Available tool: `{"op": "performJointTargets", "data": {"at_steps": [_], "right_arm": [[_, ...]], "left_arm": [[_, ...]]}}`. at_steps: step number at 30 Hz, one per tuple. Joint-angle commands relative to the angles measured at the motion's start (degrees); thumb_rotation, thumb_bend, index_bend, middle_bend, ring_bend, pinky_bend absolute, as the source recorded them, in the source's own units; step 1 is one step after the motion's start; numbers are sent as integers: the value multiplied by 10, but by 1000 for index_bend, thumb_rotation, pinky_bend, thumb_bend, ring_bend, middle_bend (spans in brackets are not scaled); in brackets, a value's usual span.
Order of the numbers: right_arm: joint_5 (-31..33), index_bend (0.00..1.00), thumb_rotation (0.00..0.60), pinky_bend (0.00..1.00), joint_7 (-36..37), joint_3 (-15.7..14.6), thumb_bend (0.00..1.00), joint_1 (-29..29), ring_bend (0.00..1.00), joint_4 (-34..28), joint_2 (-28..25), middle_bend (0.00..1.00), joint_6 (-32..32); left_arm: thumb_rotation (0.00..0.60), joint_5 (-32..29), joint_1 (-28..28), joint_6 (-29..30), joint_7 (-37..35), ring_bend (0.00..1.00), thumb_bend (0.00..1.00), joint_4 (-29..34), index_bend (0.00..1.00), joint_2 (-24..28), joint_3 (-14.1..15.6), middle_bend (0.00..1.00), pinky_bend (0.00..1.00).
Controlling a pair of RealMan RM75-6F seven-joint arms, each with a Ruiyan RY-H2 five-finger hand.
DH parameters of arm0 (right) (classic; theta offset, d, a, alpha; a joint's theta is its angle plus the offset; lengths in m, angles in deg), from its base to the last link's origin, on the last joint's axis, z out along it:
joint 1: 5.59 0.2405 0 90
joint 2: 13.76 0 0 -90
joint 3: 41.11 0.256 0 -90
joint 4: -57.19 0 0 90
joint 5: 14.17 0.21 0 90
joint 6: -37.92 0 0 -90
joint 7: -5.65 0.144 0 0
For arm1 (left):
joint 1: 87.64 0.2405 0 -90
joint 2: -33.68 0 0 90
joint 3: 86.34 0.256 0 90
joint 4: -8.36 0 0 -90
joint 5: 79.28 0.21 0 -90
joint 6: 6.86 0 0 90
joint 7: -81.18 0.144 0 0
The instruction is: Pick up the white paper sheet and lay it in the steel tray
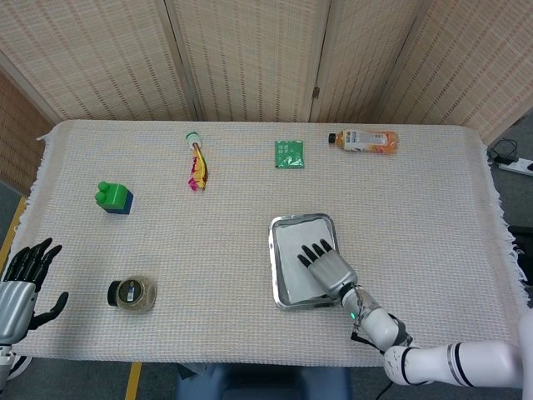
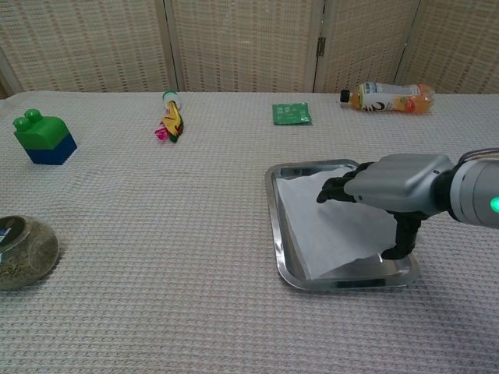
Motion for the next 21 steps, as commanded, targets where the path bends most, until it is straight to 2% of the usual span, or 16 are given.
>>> {"op": "performJointTargets", "data": {"at_steps": [1,6,11,18,21], "right_arm": [[89,0,600,0,-33,-10,311,61,0,-42,-28,0,1],[124,0,600,0,-5,-25,310,84,0,-67,-51,0,9],[120,0,600,0,2,-50,311,102,0,-50,-46,0,-1],[60,0,600,0,55,-54,311,91,0,-54,-44,0,-24],[15,0,600,0,112,-48,311,67,0,-63,-59,0,-31]], "left_arm": [[600,1,0,0,0,0,444,0,0,0,0,0,0],[600,3,1,2,3,0,444,1,0,0,1,0,0],[600,3,0,1,7,0,444,2,0,-1,2,0,0],[600,3,0,2,6,0,444,1,0,-1,1,0,0],[600,5,0,4,3,0,444,1,0,-1,2,0,0]]}}
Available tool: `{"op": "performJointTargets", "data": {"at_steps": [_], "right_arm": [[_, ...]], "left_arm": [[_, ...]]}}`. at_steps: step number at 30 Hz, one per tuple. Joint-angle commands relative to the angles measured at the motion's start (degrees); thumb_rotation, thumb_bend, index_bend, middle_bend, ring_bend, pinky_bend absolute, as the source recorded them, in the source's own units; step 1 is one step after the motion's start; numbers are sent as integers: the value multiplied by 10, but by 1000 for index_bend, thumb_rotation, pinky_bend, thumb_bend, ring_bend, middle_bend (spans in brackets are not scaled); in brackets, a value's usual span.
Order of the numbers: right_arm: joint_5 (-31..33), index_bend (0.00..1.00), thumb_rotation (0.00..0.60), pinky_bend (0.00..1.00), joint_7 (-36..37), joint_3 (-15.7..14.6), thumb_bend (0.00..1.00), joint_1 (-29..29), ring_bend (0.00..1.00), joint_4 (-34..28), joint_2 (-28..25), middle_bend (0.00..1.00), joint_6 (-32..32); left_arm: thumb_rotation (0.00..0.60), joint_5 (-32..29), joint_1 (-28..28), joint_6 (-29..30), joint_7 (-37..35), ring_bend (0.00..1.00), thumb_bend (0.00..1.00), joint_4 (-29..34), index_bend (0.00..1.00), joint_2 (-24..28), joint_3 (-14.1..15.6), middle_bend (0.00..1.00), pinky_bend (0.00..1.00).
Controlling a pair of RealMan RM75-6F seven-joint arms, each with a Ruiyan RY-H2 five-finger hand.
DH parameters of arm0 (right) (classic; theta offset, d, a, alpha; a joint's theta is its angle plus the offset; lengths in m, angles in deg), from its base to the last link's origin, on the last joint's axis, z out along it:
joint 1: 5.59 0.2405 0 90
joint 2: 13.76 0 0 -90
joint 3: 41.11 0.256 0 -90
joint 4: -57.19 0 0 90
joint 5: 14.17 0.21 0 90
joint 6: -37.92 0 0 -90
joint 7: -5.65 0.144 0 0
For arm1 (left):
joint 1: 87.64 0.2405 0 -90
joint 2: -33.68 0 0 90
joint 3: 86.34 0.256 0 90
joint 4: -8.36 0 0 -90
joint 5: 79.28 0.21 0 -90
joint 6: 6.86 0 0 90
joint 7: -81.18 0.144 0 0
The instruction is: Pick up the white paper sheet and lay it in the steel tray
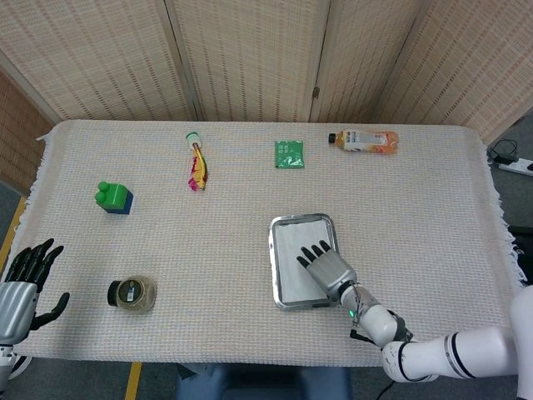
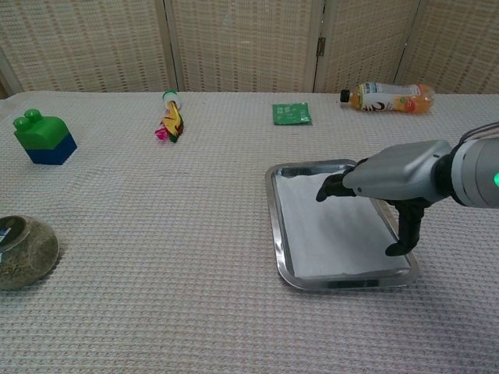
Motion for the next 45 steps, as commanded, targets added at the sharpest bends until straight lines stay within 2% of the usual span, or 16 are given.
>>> {"op": "performJointTargets", "data": {"at_steps": [1,4,7,9,10,11,12,14,15,18,21,23,32,45], "right_arm": [[-82,0,600,0,90,5,311,-43,0,-10,-19,0,-19],[-206,0,600,0,185,-1,311,-111,0,10,-12,0,-70],[-321,0,600,0,272,-28,310,-166,0,39,-8,0,-102],[-376,0,600,0,296,-43,310,-186,0,54,-15,0,-118],[-409,0,600,44,295,-52,311,-196,18,64,-21,21,-133],[-433,0,600,156,290,-58,311,-203,78,72,-23,76,-146],[-453,0,600,344,287,-64,311,-211,209,78,-25,197,-158],[-481,0,600,701,282,-78,311,-227,523,86,-27,502,-169],[-489,0,600,817,281,-83,311,-231,658,86,-30,650,-168],[-495,0,600,971,276,-94,311,-243,836,82,-36,852,-157],[-478,0,600,1000,274,-102,310,-252,975,70,-39,985,-133],[-462,0,600,1000,273,-106,310,-254,1000,68,-38,1000,-109],[-415,0,600,1000,287,-88,311,-258,1000,85,-22,1000,-52],[-390,0,600,1000,271,-74,311,-256,1000,101,-3,1000,-7]], "left_arm": [[600,1,0,1,-2,0,444,0,0,0,0,0,0],[600,1,0,2,-4,0,444,-1,0,0,0,0,0],[600,1,1,2,-3,0,445,0,0,0,0,0,0],[600,0,1,1,-1,0,445,0,0,0,0,0,0],[600,-2,0,0,0,0,444,-1,0,-1,0,0,0],[600,-3,0,-1,1,0,444,-1,0,-1,-1,0,0],[600,-3,0,-1,2,0,444,-2,0,-2,-1,0,0],[600,-5,-1,-3,5,0,444,-3,0,-4,-2,0,0],[600,-5,-1,-3,6,0,444,-3,0,-4,-2,0,0],[600,-6,-1,-2,7,0,444,-2,0,-5,-2,0,0],[600,-8,0,-1,7,0,445,-1,0,-5,-3,0,0],[600,-10,0,-2,5,0,445,-2,0,-4,-4,0,0],[600,-12,0,-1,-2,0,445,-4,0,-4,-6,0,0],[600,-9,-1,0,-5,0,445,-5,0,-4,-5,0,0]]}}
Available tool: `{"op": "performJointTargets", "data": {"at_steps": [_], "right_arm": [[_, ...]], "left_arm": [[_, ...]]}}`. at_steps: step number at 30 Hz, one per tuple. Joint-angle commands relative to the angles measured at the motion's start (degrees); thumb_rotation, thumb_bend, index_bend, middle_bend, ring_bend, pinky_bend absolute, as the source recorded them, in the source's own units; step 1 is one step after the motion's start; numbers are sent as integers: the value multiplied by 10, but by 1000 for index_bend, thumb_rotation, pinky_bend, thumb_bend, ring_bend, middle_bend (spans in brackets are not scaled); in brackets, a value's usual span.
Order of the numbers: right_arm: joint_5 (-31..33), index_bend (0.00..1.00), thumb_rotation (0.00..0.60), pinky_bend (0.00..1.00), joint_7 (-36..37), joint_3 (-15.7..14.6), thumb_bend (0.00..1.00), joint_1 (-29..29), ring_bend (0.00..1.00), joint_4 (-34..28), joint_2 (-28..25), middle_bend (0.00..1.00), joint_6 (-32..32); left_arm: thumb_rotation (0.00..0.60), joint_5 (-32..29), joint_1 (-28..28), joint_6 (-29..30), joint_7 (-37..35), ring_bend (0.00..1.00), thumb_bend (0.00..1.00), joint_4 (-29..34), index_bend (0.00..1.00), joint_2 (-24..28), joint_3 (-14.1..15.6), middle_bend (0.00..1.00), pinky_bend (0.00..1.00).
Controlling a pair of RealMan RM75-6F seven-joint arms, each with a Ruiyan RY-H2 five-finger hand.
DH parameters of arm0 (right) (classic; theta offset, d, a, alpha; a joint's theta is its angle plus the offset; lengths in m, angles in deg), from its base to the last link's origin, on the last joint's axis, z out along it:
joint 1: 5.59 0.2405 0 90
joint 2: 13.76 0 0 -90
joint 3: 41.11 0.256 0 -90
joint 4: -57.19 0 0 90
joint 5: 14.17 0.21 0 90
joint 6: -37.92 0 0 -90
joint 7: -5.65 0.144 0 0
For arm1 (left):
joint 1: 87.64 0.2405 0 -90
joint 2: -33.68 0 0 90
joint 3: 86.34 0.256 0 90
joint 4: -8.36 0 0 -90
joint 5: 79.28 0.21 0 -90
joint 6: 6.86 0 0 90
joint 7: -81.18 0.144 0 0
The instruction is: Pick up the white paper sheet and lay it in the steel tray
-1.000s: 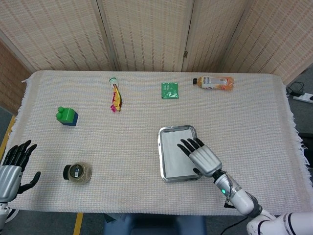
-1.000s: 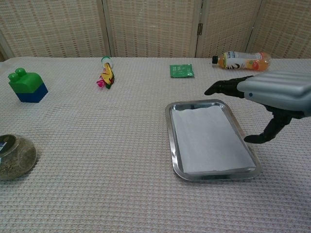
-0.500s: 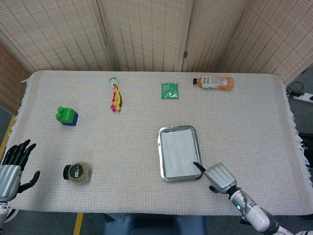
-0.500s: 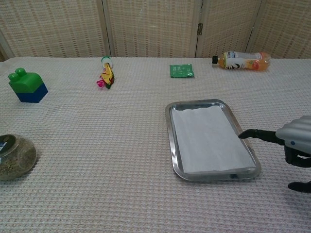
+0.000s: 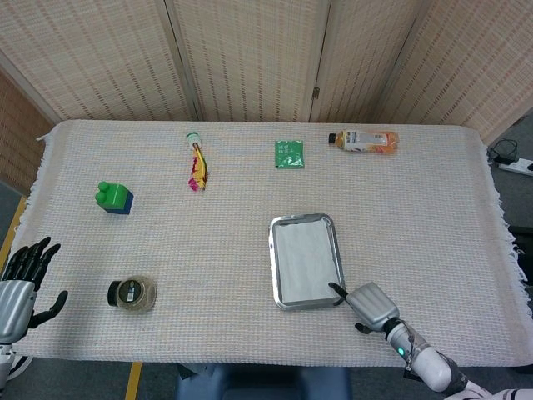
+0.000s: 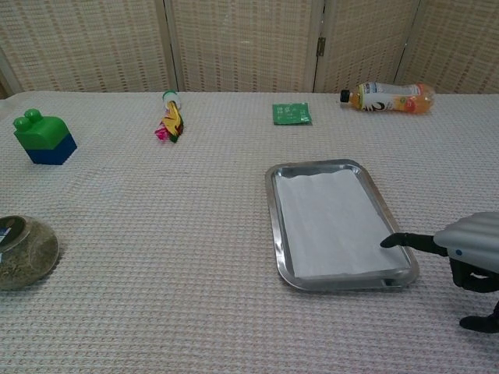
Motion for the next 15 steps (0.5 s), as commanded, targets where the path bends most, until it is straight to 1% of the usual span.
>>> {"op": "performJointTargets", "data": {"at_steps": [1,10,15], "right_arm": [[8,0,600,1000,-5,4,311,2,1000,5,8,1000,9],[17,0,600,1000,-10,18,311,3,1000,18,30,1000,17],[15,0,600,1000,-9,19,311,1,1000,17,32,1000,19]], "left_arm": [[600,1,0,2,-3,0,445,0,0,0,0,0,0],[600,7,3,12,-13,0,445,2,0,3,0,0,0],[600,10,4,17,-17,0,445,1,0,3,-1,0,0]]}}
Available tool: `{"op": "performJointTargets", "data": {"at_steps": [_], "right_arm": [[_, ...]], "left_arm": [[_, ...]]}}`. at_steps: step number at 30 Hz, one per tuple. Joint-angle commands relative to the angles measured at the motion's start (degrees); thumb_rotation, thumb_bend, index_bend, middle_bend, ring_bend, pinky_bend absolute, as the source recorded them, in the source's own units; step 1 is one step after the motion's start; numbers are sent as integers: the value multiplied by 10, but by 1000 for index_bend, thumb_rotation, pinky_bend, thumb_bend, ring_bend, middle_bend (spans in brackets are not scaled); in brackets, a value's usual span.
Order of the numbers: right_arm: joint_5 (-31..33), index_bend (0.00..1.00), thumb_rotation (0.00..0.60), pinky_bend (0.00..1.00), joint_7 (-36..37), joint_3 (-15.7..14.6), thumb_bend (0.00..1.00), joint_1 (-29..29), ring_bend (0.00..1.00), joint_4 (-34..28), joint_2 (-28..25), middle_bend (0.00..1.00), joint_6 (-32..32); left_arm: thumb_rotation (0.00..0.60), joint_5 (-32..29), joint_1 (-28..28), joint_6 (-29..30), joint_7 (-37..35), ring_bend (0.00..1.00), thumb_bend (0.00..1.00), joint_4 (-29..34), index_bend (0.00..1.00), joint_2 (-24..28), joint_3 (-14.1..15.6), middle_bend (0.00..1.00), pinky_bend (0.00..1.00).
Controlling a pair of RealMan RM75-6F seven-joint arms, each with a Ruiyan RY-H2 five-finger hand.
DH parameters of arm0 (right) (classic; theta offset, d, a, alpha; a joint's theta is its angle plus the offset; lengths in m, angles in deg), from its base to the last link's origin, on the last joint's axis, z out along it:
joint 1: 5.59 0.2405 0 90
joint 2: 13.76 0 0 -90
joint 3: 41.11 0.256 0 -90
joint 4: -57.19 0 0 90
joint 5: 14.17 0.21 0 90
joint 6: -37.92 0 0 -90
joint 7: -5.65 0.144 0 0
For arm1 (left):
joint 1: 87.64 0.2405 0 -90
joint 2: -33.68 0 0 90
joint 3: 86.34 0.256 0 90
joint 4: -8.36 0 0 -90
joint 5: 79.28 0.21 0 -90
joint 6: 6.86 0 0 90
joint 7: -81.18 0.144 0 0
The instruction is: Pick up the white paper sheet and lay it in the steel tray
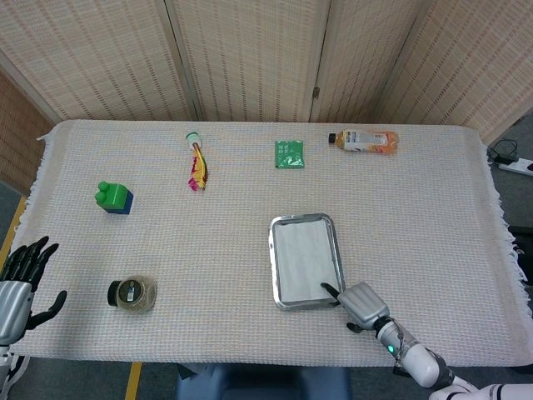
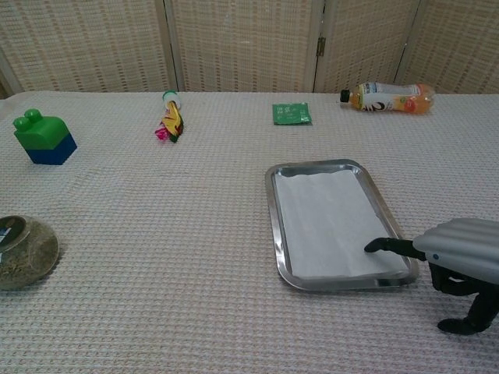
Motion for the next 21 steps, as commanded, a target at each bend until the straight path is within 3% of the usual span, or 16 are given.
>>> {"op": "performJointTargets", "data": {"at_steps": [1,10,21], "right_arm": [[3,0,600,1000,0,-1,311,0,1000,-1,-1,1000,5],[23,0,600,1000,-7,7,310,11,1000,6,7,1000,25],[-26,0,600,1000,31,5,310,-5,1000,-24,-27,1000,-4]], "left_arm": [[600,-3,0,0,-2,0,445,0,0,0,-1,0,0],[600,1,2,4,0,0,446,3,0,1,0,0,0],[600,11,4,10,2,0,445,4,0,2,3,0,0]]}}
